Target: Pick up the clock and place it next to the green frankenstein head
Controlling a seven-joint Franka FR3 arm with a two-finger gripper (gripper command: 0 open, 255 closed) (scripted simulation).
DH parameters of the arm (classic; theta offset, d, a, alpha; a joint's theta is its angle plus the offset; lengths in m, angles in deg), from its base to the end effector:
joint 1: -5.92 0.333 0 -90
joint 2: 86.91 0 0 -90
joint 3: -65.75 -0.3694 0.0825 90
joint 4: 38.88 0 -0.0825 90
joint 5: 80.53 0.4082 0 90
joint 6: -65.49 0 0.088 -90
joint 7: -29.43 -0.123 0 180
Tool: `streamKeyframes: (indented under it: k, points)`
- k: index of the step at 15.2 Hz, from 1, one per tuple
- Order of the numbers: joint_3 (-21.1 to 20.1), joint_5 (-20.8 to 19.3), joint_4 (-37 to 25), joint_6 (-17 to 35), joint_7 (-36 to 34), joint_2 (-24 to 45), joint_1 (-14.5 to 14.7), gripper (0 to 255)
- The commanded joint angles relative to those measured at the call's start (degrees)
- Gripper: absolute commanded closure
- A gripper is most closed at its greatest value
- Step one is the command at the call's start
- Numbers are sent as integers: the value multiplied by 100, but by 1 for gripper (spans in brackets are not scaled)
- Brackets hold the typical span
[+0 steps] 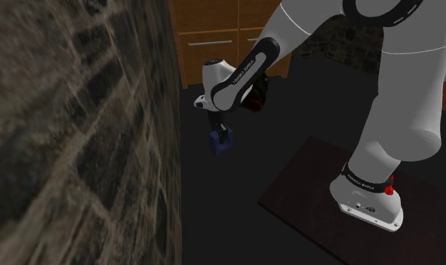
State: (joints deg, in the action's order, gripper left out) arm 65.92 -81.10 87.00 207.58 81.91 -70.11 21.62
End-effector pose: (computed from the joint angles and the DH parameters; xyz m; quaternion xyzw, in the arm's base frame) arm 0.5642 0.1567 0.2643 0.8267 0.5626 -0.0060 0.0017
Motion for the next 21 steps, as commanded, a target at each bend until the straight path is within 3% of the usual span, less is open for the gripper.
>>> streamKeyframes:
  k: [1,21]
  points:
    - [-4,0,-13,-124,-13,-111,9,255]
    - [-7,9,-420,-1530,0,-1109,9,255]
